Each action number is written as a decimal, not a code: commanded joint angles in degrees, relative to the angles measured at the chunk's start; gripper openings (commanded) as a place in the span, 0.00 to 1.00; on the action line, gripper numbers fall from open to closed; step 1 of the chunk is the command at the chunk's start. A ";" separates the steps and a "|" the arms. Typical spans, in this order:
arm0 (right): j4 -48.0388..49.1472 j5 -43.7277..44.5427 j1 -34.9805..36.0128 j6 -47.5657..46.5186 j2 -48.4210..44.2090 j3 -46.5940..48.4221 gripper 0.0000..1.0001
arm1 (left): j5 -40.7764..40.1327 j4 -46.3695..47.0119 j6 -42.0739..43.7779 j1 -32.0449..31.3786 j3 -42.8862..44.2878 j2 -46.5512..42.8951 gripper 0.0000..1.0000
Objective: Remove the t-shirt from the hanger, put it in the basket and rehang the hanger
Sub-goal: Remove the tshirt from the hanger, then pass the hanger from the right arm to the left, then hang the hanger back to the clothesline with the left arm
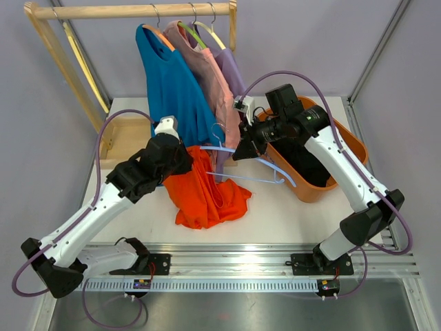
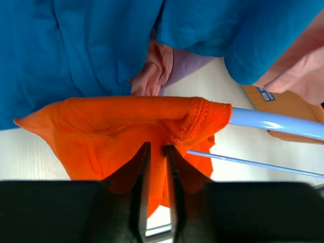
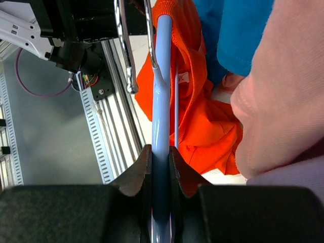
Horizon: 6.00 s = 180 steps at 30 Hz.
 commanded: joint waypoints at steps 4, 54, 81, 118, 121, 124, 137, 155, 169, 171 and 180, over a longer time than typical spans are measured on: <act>2.79 -2.92 -0.26 -1.04 -3.14 0.70 0.00 | -5.39 6.36 0.47 -0.32 0.63 -0.52 0.01; -36.59 -12.24 -11.17 -57.46 -9.81 -0.97 0.00 | 32.62 -1.30 31.30 5.13 -1.31 -24.78 0.99; -33.51 -12.41 2.20 -63.09 -12.98 -7.30 0.00 | 56.72 7.15 48.28 5.66 -10.00 -19.86 0.99; -28.60 -14.52 3.08 -68.37 -14.56 -8.88 0.00 | 74.13 -3.57 50.22 6.10 -10.88 -14.76 0.00; -25.18 -13.91 3.08 -66.01 -15.44 -10.46 0.02 | 76.50 -3.66 48.46 6.10 -10.62 -15.02 0.00; -20.25 -12.77 3.08 -62.84 -16.49 -12.66 0.07 | 80.01 -2.70 45.21 6.10 -10.27 -14.93 0.00; -10.76 -14.52 3.17 -49.74 -17.46 -12.75 0.48 | 83.29 -0.66 27.80 6.10 -8.95 -15.55 0.00; 1.18 -6.88 -14.64 -35.51 -19.31 -2.82 0.83 | 68.96 -15.34 32.90 6.10 5.09 -18.28 0.00; 13.94 -5.47 -28.03 -18.54 -15.79 -4.40 0.83 | 41.49 -13.86 28.95 6.10 31.12 -13.62 0.00; 13.95 -5.91 -28.56 -17.75 -15.53 -4.84 0.83 | 32.97 -12.54 28.33 6.10 33.49 -13.53 0.00; 17.46 -6.43 -29.97 -14.49 -15.71 -8.09 0.83 | 10.55 -6.92 24.64 6.10 32.02 -13.18 0.00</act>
